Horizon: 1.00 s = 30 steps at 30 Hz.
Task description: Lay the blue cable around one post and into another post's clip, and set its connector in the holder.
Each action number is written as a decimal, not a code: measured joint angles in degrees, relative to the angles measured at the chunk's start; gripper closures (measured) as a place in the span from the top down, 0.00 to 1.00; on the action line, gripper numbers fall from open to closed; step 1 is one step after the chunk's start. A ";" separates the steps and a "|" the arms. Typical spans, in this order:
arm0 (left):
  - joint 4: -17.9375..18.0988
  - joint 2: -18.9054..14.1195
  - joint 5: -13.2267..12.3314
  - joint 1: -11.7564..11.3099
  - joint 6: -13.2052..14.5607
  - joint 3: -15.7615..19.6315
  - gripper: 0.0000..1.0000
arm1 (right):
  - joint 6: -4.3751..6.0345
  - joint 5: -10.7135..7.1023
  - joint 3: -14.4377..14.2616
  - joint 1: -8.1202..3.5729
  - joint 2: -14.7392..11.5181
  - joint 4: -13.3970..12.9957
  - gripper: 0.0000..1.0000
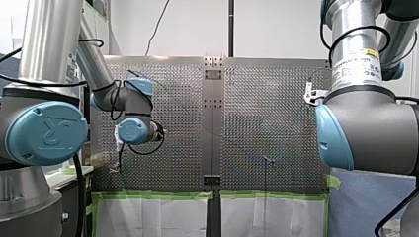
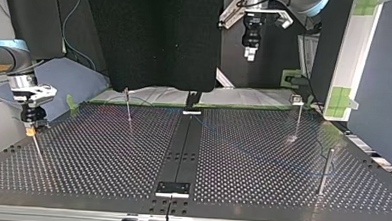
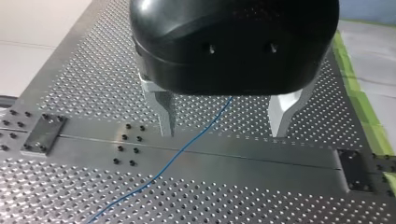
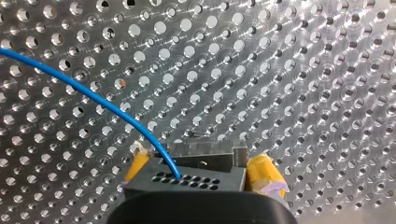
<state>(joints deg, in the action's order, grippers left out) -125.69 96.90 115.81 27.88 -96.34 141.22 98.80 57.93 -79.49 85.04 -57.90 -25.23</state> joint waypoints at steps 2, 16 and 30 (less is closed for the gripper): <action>0.92 0.03 -0.05 -0.01 0.01 0.00 1.00 | 0.00 0.00 0.00 0.00 0.00 0.00 0.13; 1.97 0.06 -0.11 0.00 0.01 0.00 1.00 | 0.00 0.00 0.01 0.00 0.00 0.00 0.13; 1.97 0.07 -0.11 0.00 0.01 0.00 1.00 | 0.00 0.00 0.01 0.00 0.00 0.00 0.13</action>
<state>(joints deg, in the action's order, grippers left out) -123.72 96.97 115.70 27.88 -96.32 141.22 98.80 57.93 -79.48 85.04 -57.90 -25.23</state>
